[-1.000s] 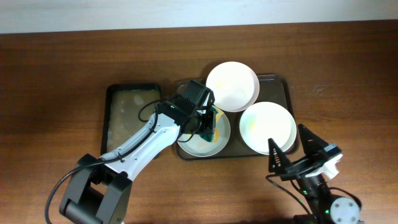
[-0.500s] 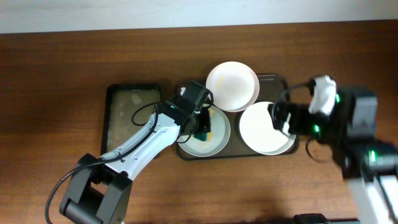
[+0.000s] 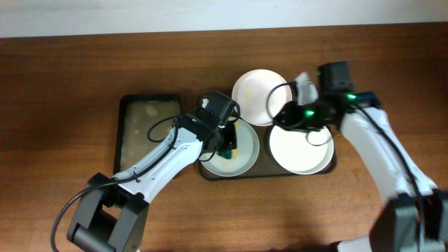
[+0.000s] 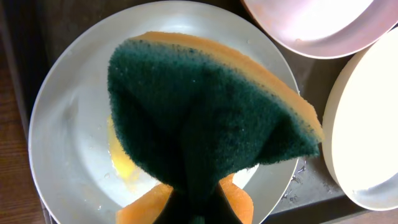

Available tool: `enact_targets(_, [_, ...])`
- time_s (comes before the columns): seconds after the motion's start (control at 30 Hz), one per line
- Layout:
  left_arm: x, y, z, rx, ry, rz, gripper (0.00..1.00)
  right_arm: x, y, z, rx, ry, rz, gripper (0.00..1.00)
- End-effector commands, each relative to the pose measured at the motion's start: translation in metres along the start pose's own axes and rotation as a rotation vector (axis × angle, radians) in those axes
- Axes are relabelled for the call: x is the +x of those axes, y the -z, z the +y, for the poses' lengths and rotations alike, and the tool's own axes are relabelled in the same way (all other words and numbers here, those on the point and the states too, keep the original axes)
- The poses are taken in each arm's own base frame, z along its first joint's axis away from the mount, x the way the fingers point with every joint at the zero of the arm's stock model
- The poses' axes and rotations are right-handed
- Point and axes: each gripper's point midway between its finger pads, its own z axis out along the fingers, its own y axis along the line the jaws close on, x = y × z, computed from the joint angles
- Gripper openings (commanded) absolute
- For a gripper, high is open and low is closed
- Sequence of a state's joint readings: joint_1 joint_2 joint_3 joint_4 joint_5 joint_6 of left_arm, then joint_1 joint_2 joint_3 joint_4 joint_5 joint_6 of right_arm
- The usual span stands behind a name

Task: Clean dirty plates on tray and stack at the side
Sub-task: 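Grasp the pale blue plate rim with the right gripper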

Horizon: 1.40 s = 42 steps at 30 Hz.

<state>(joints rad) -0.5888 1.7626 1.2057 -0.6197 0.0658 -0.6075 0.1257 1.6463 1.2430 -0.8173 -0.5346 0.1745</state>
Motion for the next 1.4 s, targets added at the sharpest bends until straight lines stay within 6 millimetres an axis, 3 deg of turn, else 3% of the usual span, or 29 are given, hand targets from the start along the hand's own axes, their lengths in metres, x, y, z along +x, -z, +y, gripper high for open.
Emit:
enact_targets(0.0, [0.002,-0.004,0.004,-0.019,0.012,0.008,0.00,0.003,-0.039,-0.012,0.078,0.052,0.067,0.33])
enact_targets(0.07, [0.003,-0.004,0.005,-0.021,0.012,0.011,0.00,0.003,-0.060,-0.024,0.122,0.029,0.089,0.37])
enact_targets(0.17, [0.004,-0.004,0.005,-0.023,0.012,0.015,0.00,0.004,-0.076,-0.033,0.124,0.019,0.106,0.39])
enact_targets(0.33, [0.005,-0.003,0.006,-0.027,0.013,0.020,0.00,0.008,-0.097,-0.034,0.118,0.042,0.132,0.39])
enact_targets(0.57, [0.005,-0.003,0.006,-0.027,0.013,0.021,0.00,0.011,-0.108,-0.018,0.119,0.106,0.133,0.39])
enact_targets(0.77, [0.006,-0.003,0.007,-0.029,0.013,0.024,0.00,0.013,-0.110,-0.028,0.190,0.097,0.131,0.38])
enact_targets(1.0, [0.006,-0.003,0.006,-0.029,0.062,0.022,0.00,0.028,-0.127,-0.039,0.197,0.064,0.193,0.27])
enact_targets(1.17, [0.005,-0.004,0.006,-0.028,0.063,0.020,0.00,0.032,-0.131,-0.032,0.149,0.053,0.212,0.24])
enact_targets(1.2, [0.005,-0.004,0.006,-0.028,0.063,0.021,0.01,0.033,-0.131,-0.029,0.130,0.051,0.217,0.24])
enact_targets(1.33, [0.008,-0.013,0.009,-0.039,0.063,0.036,0.34,0.034,-0.131,-0.023,0.097,0.048,0.223,0.25])
enact_targets(1.37, [0.009,-0.015,0.010,-0.044,0.063,0.042,0.38,0.034,-0.131,-0.023,0.097,0.049,0.223,0.24])
